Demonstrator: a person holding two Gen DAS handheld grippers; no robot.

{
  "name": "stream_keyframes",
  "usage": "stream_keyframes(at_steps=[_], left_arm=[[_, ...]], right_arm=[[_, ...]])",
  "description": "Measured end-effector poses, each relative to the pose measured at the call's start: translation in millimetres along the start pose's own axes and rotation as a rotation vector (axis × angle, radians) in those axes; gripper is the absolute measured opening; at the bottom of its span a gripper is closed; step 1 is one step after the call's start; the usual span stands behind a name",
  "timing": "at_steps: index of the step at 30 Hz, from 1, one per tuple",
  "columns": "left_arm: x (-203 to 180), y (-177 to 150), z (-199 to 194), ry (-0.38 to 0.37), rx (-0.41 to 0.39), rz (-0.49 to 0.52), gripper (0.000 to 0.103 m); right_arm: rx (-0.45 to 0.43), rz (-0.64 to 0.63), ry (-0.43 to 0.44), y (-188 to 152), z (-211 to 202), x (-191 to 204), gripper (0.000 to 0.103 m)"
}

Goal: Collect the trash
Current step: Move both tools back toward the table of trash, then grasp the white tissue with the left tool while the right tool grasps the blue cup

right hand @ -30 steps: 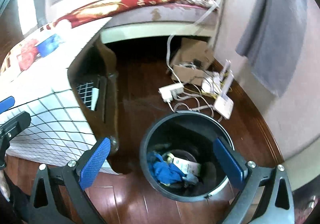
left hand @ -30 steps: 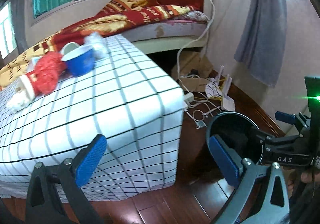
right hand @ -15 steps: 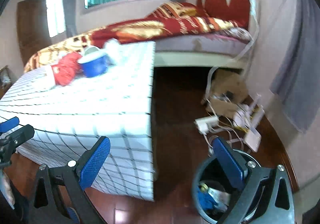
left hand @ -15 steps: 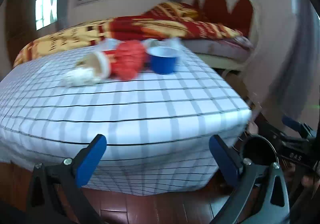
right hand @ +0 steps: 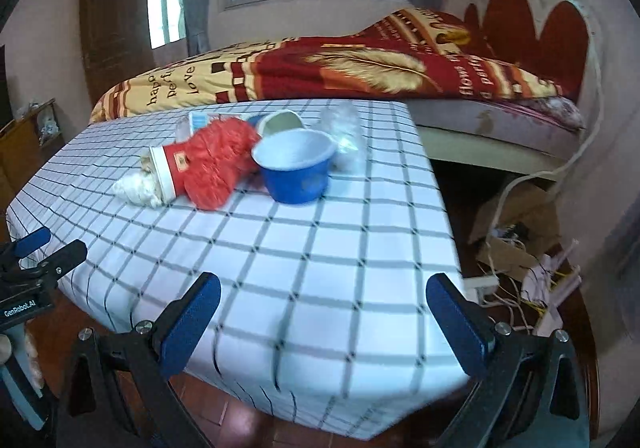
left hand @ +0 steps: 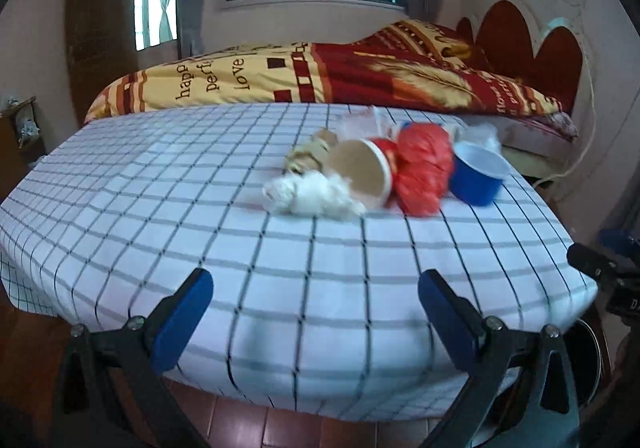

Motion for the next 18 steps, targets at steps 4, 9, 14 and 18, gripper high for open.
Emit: stream_keyframes(at_steps=[4, 9, 14, 18], left_arm=[[13, 9, 25, 0.005, 0.013, -0.033, 0.103], [18, 11, 56, 0.006, 0.042, -0.048, 0.103], [11, 10, 83, 0.003, 0.090, -0.033, 0.103], [9, 7, 96, -0.008, 0.124, -0.038, 0.102]], right_arm=[[0.006, -0.033, 0.016, 14, 36, 17, 0.103], [0.051, -0.024, 0.015, 22, 86, 21, 0.103], [0.100, -0.036, 0.011, 29, 125, 22, 0.103], [0.129, -0.050, 0.016, 31, 148, 25, 0.103]])
Point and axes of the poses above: each gripper's, at about its wrist camera, not at the fingertips, and z roughly the way its jaws point, x to its left, y to its top, the point moved 5 cm from there along z, roughly the way its jaws point, and after that the axes turned 15 degrees about -x, right-handed, at the moved point
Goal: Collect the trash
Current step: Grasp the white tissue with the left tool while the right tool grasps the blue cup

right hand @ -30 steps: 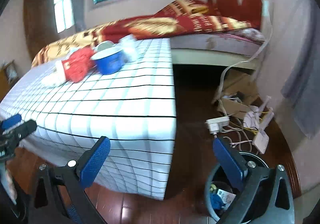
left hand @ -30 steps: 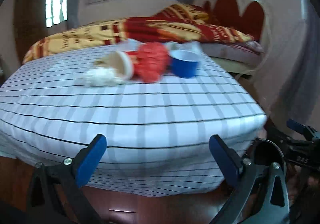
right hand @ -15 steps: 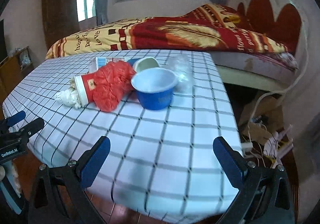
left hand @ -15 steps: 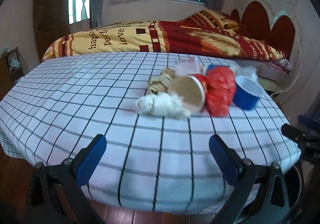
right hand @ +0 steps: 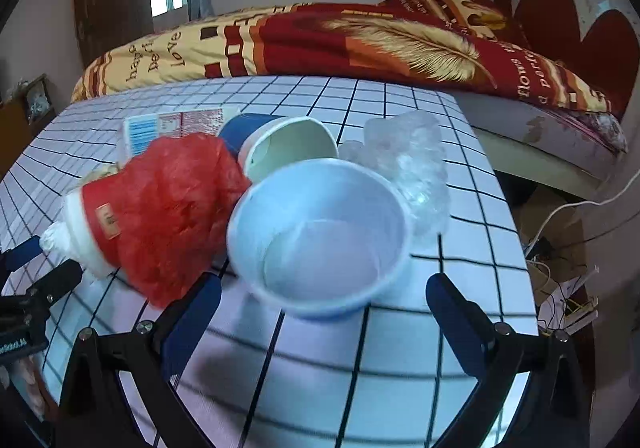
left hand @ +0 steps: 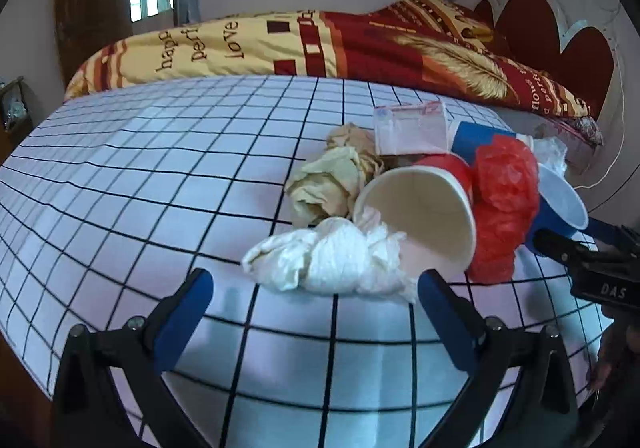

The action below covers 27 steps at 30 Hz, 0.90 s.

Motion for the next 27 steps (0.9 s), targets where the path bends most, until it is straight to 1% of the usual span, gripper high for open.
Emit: stream_keyframes(at_steps=[2, 4, 5, 6, 7, 8, 9, 11, 13, 14, 15, 17, 18, 19, 23, 24, 25, 27], left_arm=[[2, 0, 3, -0.005, 0.002, -0.014, 0.099], [5, 1, 3, -0.013, -0.003, -0.039, 0.092], [7, 1, 4, -0.023, -0.002, -0.055, 0.088], [7, 0, 5, -0.032, 0.001, -0.065, 0.079], [8, 0, 7, -0.043, 0.006, -0.073, 0.072], [8, 0, 7, -0.052, 0.009, -0.080, 0.068], [8, 0, 5, -0.059, 0.004, -0.083, 0.061], [8, -1, -1, -0.066, 0.000, -0.080, 0.057], [7, -1, -8, -0.070, -0.016, -0.073, 0.050], [6, -2, -12, -0.072, -0.018, -0.067, 0.048], [6, -3, -15, -0.076, -0.018, -0.069, 0.043], [7, -4, -20, -0.083, -0.019, -0.074, 0.037], [7, -5, -21, -0.080, -0.019, -0.071, 0.022], [7, -7, -23, -0.083, -0.015, -0.070, 0.017], [4, -14, -26, -0.088, 0.003, -0.048, 0.017], [3, -14, -26, -0.079, -0.002, -0.035, 0.025], [2, -13, -25, -0.060, -0.011, -0.019, 0.057], [1, -10, -23, -0.028, -0.026, 0.000, 0.094]], right_arm=[[0.003, 0.002, 0.006, 2, 7, 1, 0.102], [0.005, 0.000, 0.014, 4, 11, 1, 0.094], [0.006, 0.004, 0.020, 4, 12, 1, 0.084], [0.013, 0.010, 0.027, 2, 14, 1, 0.076], [0.013, 0.013, 0.031, 2, 14, 0, 0.076], [0.007, 0.019, 0.039, 2, 13, 0, 0.076], [0.003, 0.022, 0.046, 2, 11, 0, 0.076], [-0.004, 0.021, 0.051, 0, 7, 1, 0.076], [-0.014, 0.019, 0.059, -3, 0, 1, 0.076], [-0.019, 0.020, 0.061, -4, -5, 1, 0.076], [-0.023, 0.019, 0.062, -6, -9, 2, 0.076], [-0.032, 0.015, 0.066, -10, -18, 2, 0.076], [-0.036, 0.010, 0.066, -12, -23, 2, 0.076], [-0.040, 0.006, 0.067, -14, -27, 3, 0.076], [-0.045, -0.004, 0.071, -22, -43, 2, 0.076], [-0.044, -0.005, 0.072, -23, -44, 2, 0.076], [-0.044, -0.004, 0.073, -24, -45, 2, 0.076], [-0.043, -0.002, 0.065, -23, -44, 0, 0.076]])
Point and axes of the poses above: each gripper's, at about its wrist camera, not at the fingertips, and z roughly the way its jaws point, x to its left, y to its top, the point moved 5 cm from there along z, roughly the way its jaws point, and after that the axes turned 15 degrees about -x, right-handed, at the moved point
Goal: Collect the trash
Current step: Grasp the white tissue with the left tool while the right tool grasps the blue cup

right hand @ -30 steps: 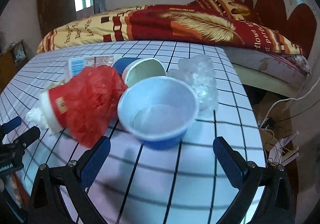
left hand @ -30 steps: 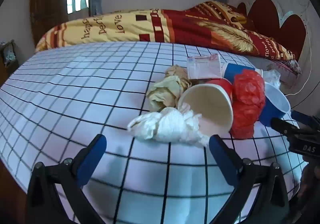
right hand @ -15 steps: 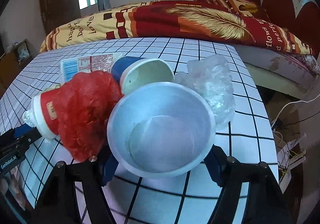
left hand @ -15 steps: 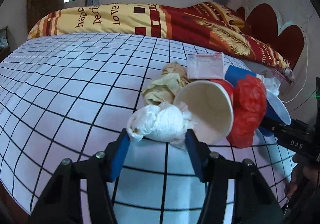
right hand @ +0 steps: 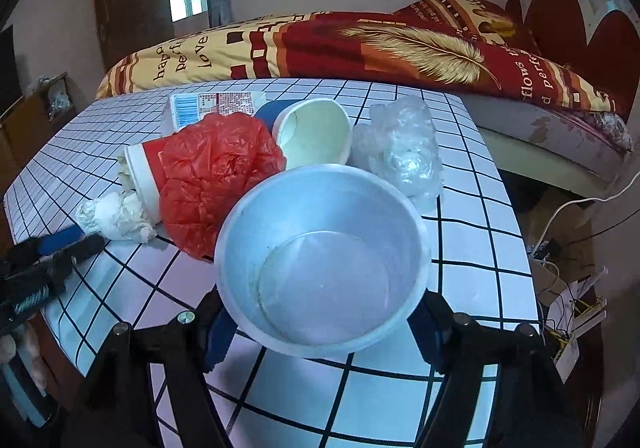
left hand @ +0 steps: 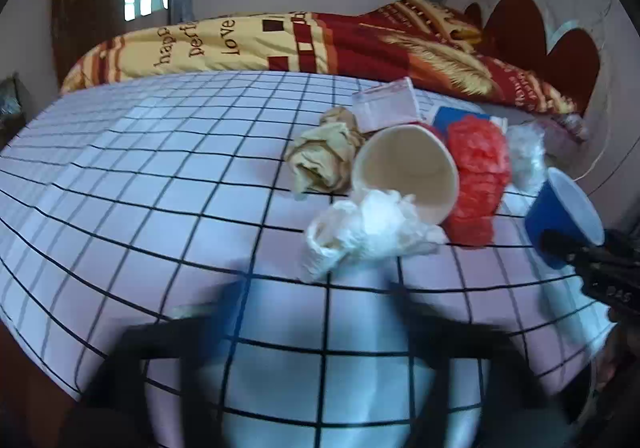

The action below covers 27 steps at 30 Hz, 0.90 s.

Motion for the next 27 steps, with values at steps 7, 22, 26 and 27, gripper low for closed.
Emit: stream_keyframes(at_steps=[7, 22, 26, 27], left_arm=[[-7, 18, 28, -0.084, -0.008, 0.024, 0.094], [-21, 0, -4, -0.152, 0.001, 0.010, 0.033], [-32, 5, -23, -0.164, -0.028, 0.029, 0.033], [-35, 6, -27, -0.170, -0.030, 0.030, 0.033]], right_arm=[[0.030, 0.037, -0.017, 7, 21, -11, 0.076], [-0.025, 0.024, 0.018, 0, -11, -2, 0.075], [-0.051, 0.020, 0.011, -1, -33, -4, 0.075], [-0.058, 0.021, 0.010, -2, -40, -5, 0.075]])
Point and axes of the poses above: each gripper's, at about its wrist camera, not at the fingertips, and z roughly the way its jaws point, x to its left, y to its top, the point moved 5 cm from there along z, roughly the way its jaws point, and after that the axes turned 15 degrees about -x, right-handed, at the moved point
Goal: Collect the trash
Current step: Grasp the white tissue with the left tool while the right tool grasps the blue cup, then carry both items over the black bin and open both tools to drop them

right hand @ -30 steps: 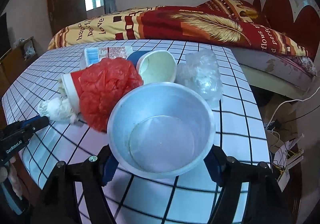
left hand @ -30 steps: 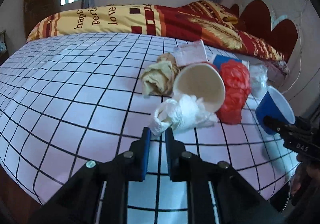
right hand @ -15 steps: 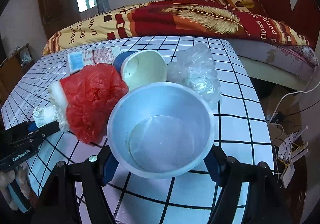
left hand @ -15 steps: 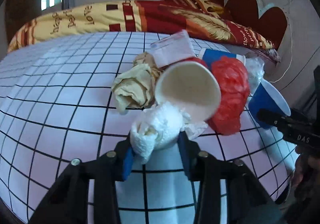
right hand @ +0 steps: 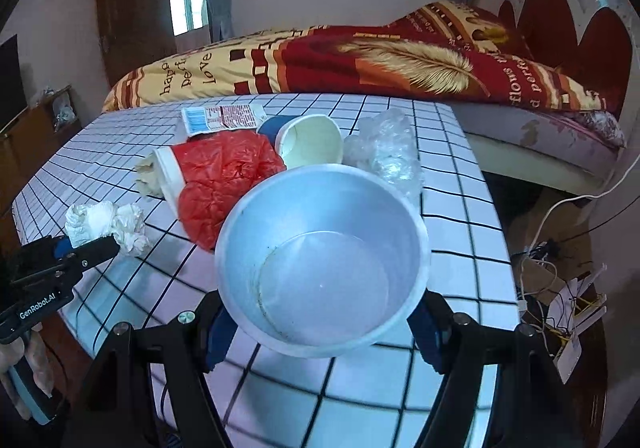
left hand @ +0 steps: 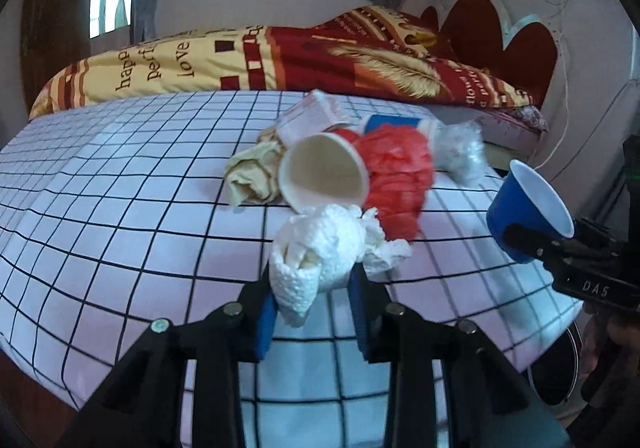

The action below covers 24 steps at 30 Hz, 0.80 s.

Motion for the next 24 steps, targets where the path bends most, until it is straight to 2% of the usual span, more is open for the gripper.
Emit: stream_keyframes(at_steps=[12, 24], left_arm=[[-43, -6, -36, -0.060, -0.012, 0.040, 0.033], [-105, -20, -51, -0.172, 0.004, 0.087, 0.033]], right_arm=[[-0.047, 0.012, -0.029, -13, -71, -18, 0.075], [-0.065, 0.037, -0.136, -37, -135, -63, 0.075]])
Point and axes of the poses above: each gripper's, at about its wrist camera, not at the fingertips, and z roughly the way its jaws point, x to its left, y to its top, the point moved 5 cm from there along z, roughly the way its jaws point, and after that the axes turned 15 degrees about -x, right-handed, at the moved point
